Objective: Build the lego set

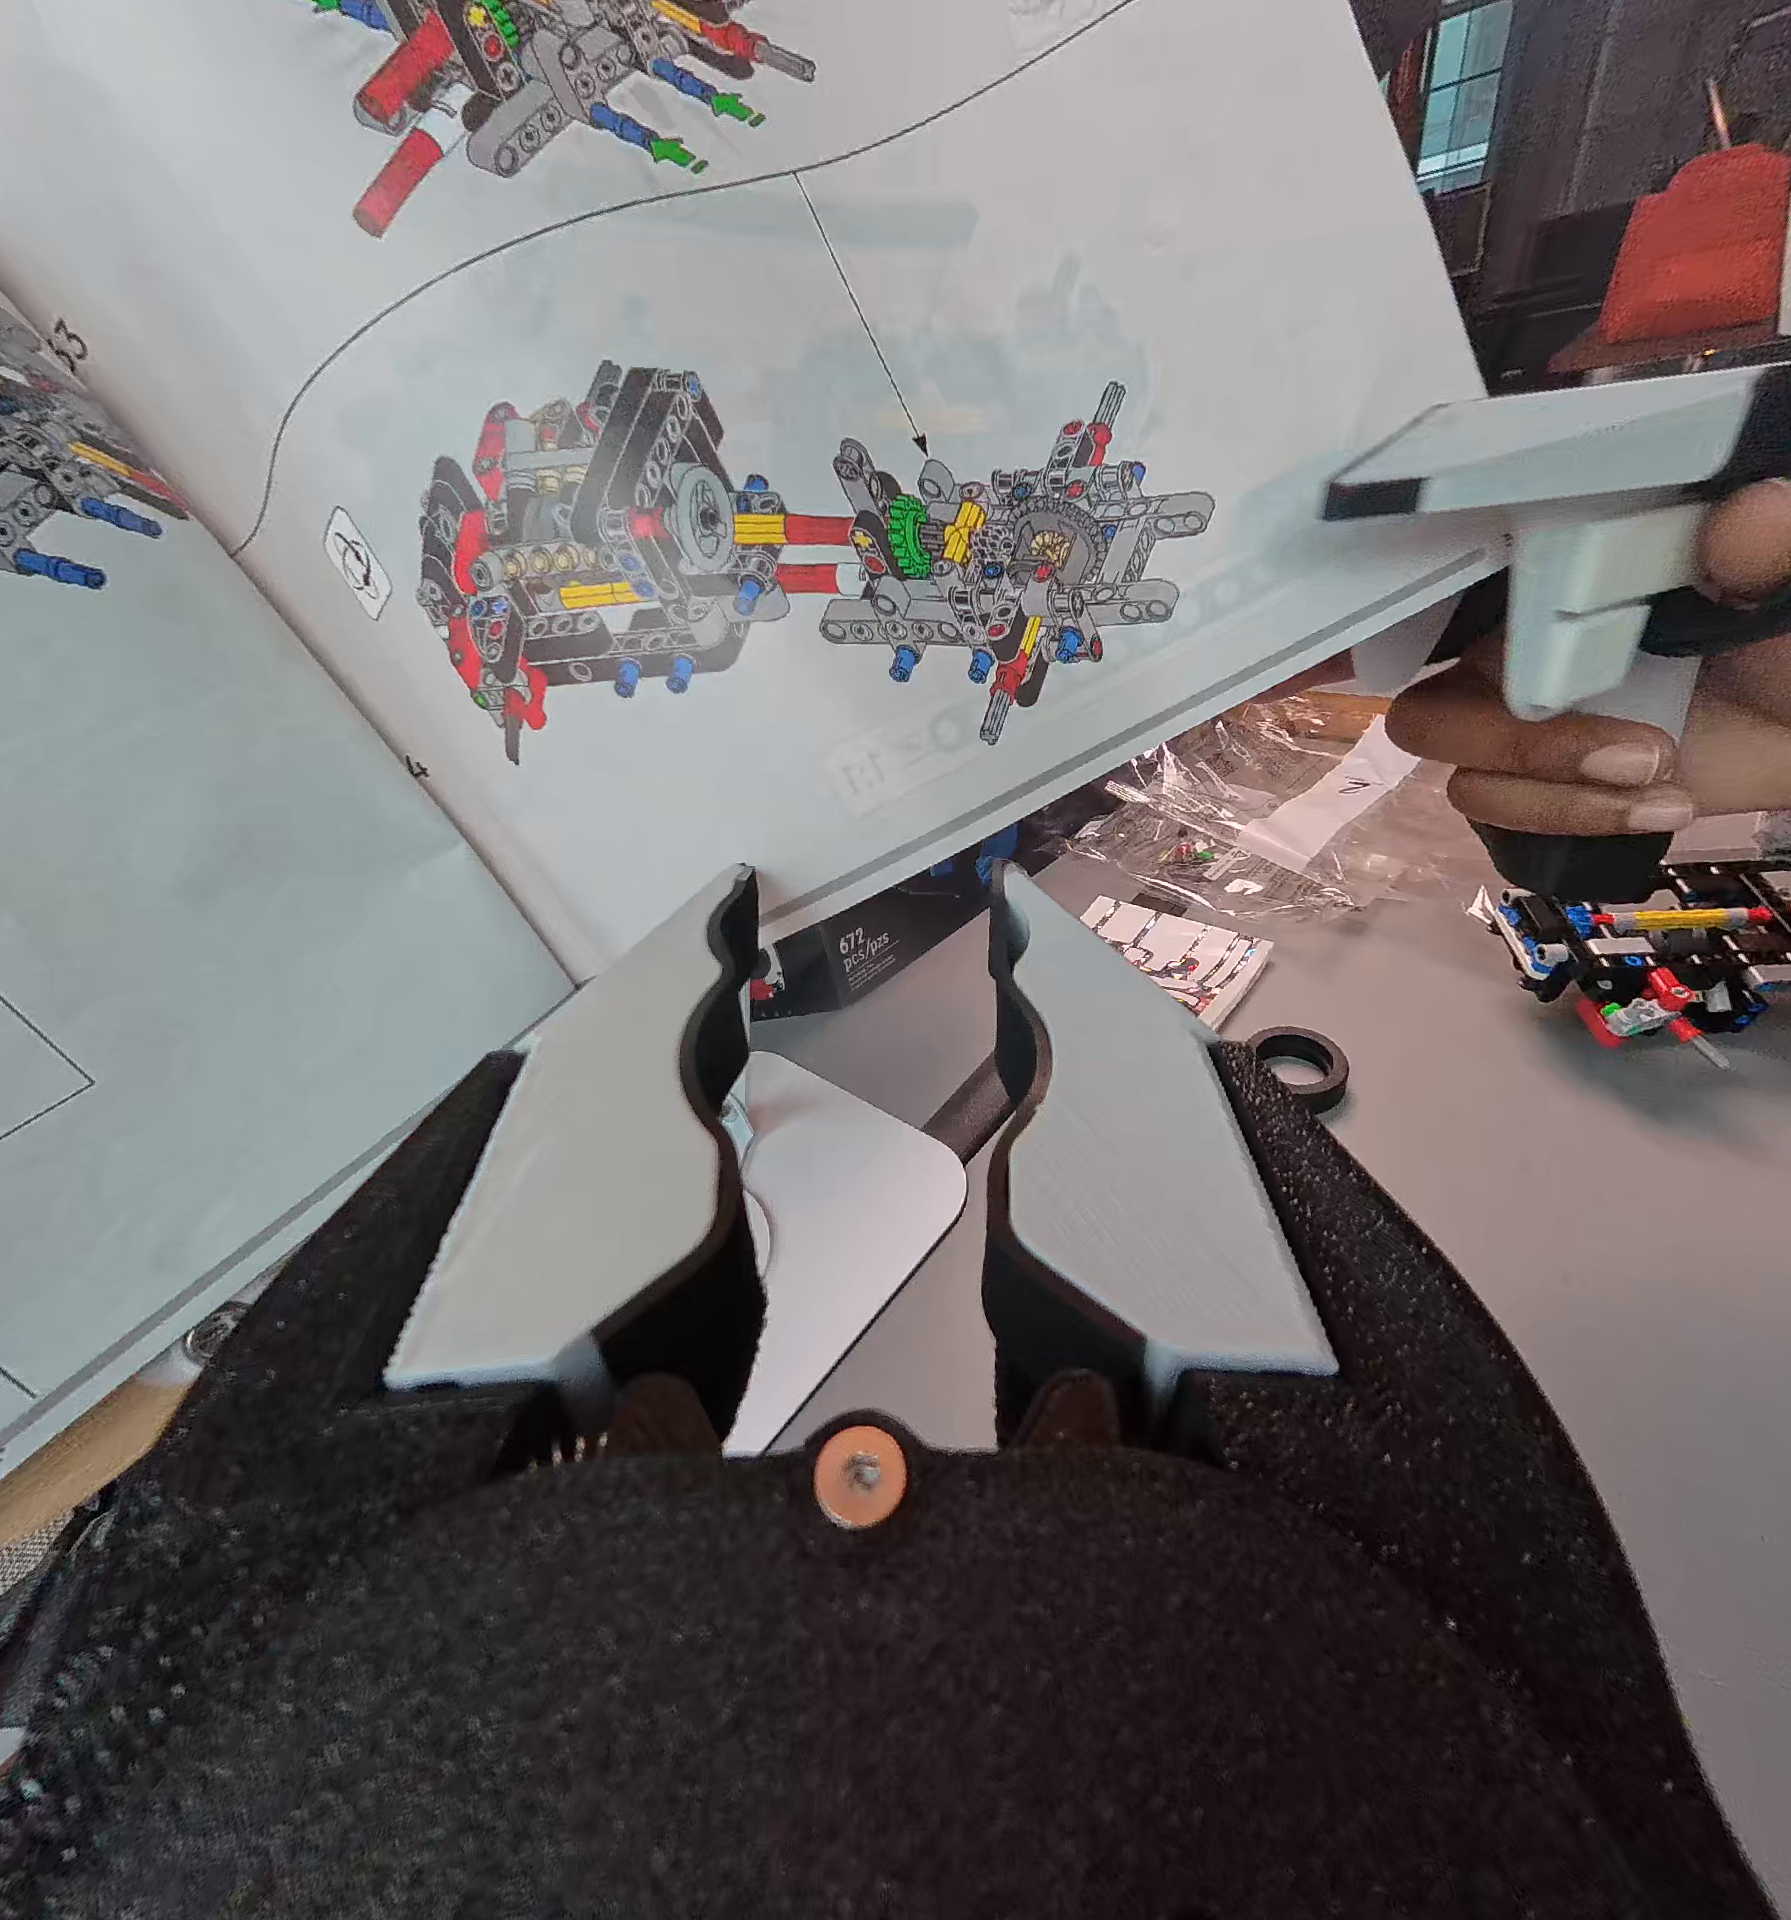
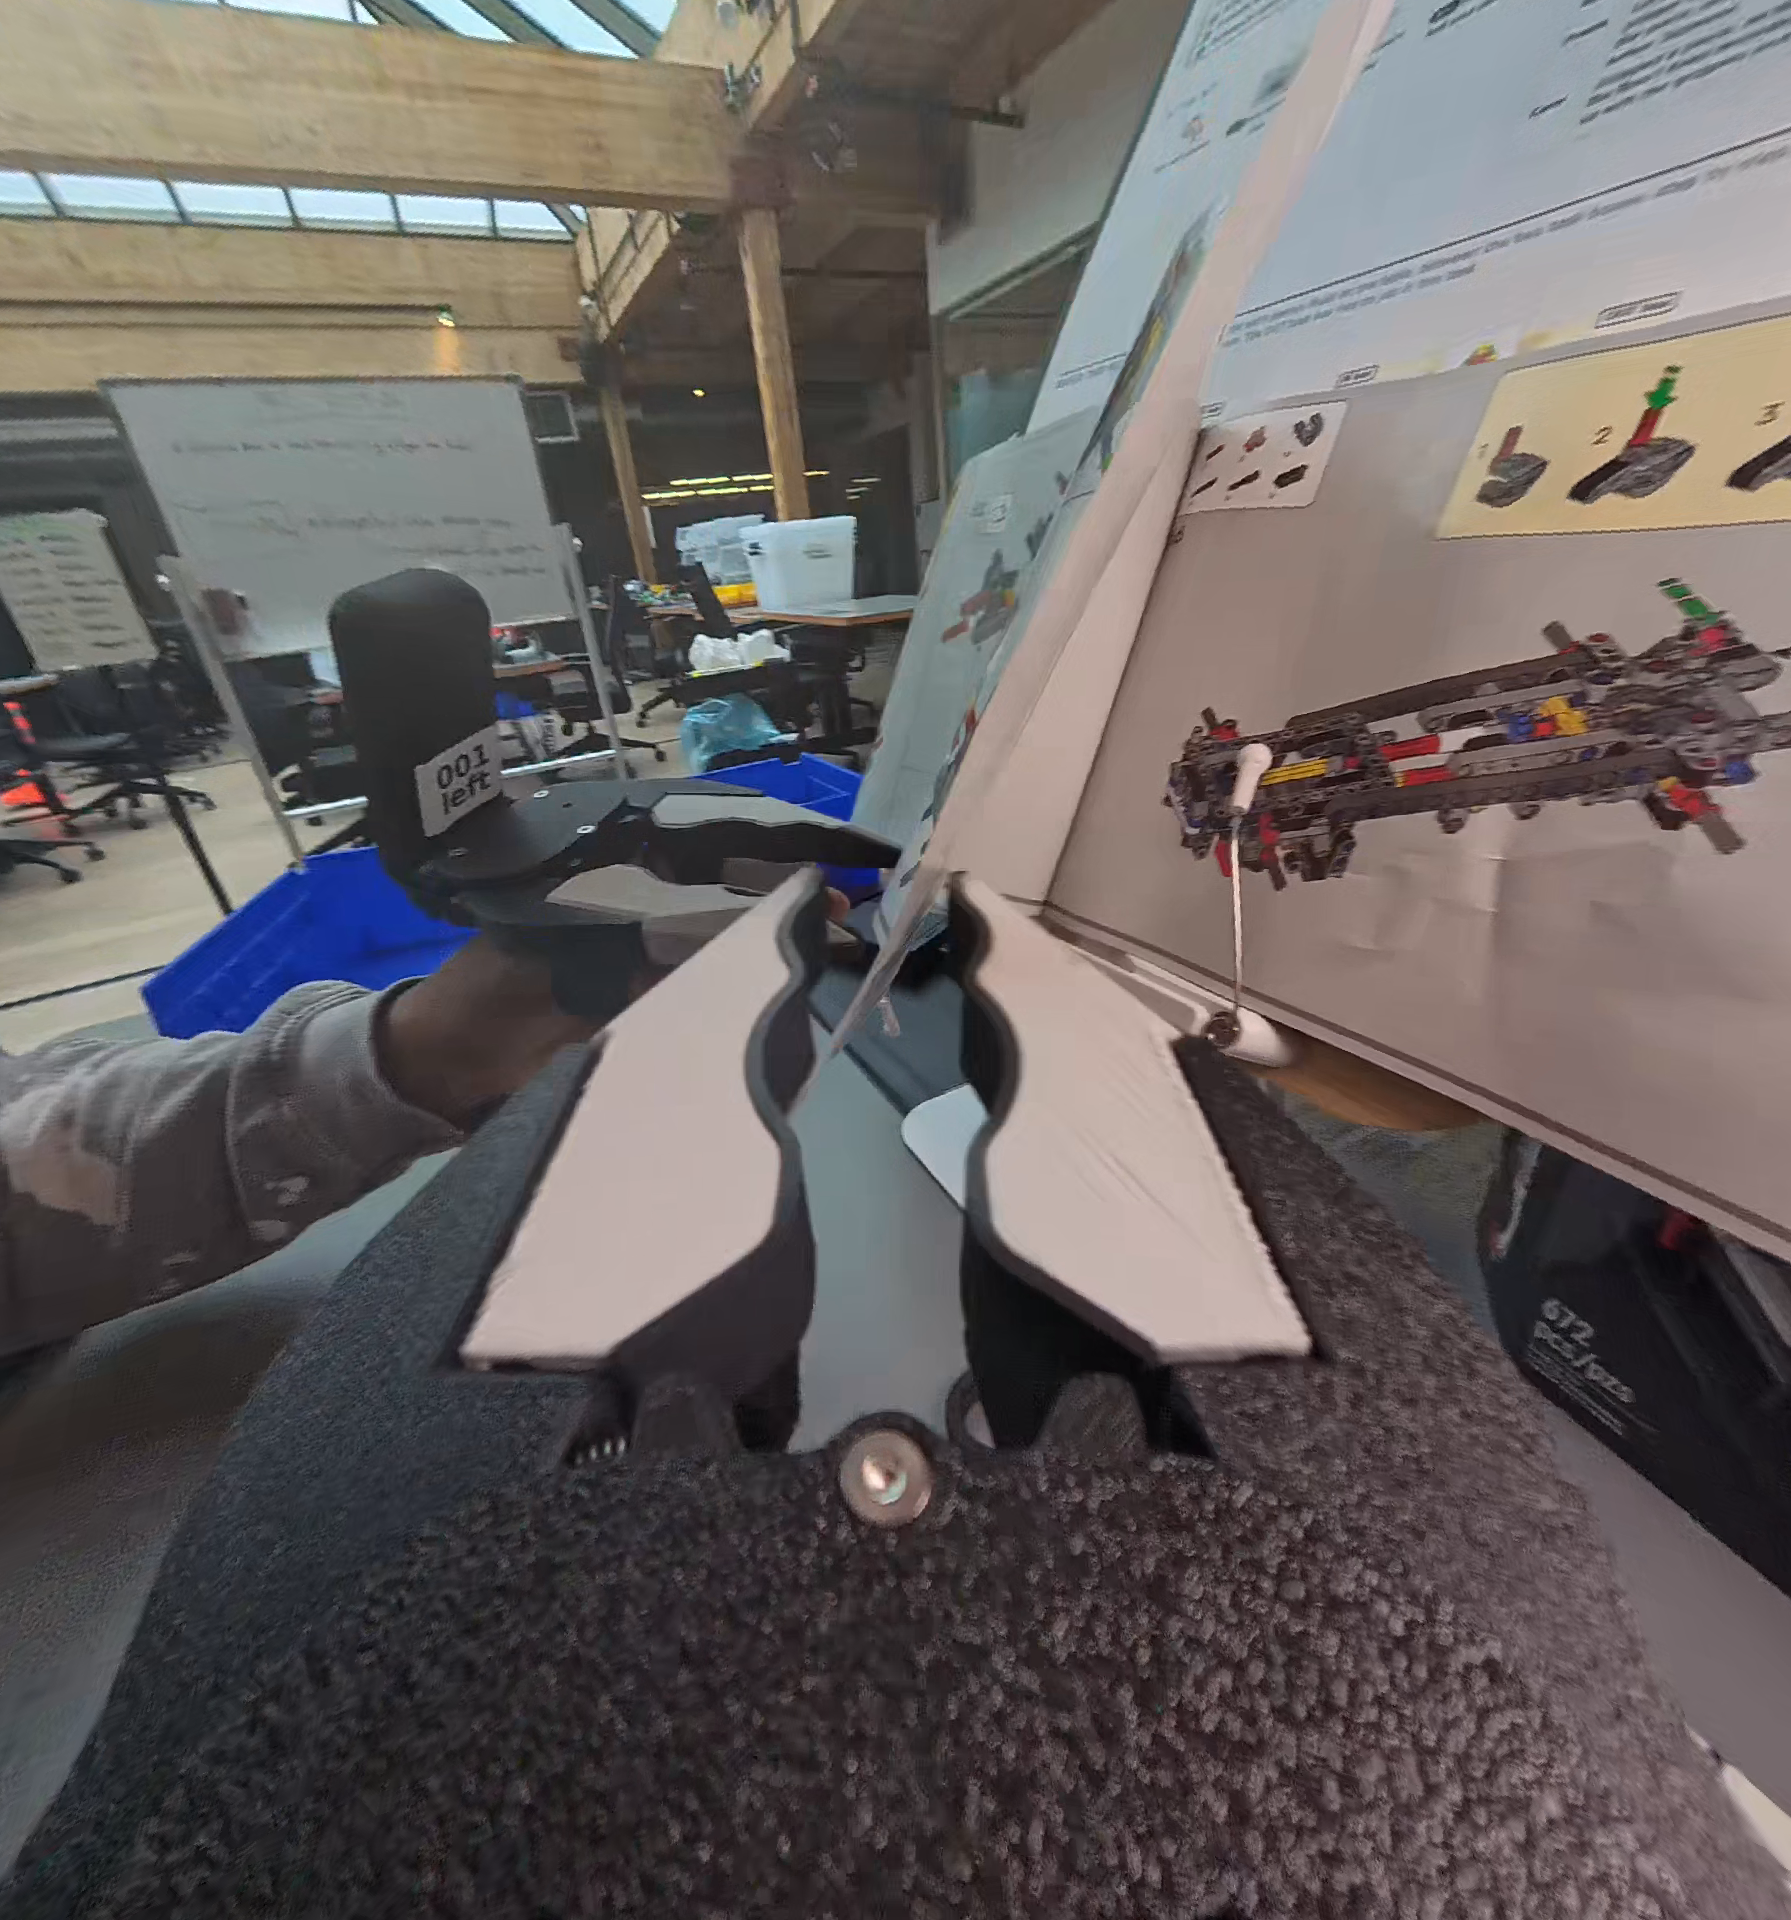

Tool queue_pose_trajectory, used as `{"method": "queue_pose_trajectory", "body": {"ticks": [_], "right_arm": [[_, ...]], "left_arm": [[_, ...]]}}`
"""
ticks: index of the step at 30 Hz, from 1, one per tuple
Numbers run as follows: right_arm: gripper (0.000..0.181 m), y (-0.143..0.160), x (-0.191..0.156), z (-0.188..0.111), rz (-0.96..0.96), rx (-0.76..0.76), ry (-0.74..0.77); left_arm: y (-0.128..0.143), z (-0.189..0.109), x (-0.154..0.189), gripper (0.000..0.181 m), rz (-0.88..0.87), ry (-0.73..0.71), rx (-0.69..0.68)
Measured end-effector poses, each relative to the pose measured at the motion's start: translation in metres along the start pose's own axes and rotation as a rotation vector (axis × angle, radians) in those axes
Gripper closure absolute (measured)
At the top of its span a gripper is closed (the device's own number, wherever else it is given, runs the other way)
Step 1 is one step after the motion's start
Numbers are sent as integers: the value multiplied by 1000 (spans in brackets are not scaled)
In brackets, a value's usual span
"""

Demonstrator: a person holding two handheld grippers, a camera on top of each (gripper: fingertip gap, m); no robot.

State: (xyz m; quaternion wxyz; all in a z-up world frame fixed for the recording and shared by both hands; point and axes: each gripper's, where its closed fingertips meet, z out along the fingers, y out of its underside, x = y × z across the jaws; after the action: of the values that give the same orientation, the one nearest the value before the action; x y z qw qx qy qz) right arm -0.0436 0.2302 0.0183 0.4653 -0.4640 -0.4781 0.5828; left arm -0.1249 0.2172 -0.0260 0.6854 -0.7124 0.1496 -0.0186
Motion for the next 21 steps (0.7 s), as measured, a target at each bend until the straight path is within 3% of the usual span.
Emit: {"method": "queue_pose_trajectory", "body": {"ticks": [1,5,11,21], "right_arm": [[181,-4,8,-3,-28,18,61],[181,-14,34,-18,17,67,173],[181,-4,70,-36,69,53,297],[181,2,82,-36,78,51,339]], "left_arm": [[0,2,1,137,2,2,-4],[2,-1,5,137,6,6,-1],[14,-11,1,136,-7,0,-19],[21,-18,-1,136,-5,-8,-31]]}}
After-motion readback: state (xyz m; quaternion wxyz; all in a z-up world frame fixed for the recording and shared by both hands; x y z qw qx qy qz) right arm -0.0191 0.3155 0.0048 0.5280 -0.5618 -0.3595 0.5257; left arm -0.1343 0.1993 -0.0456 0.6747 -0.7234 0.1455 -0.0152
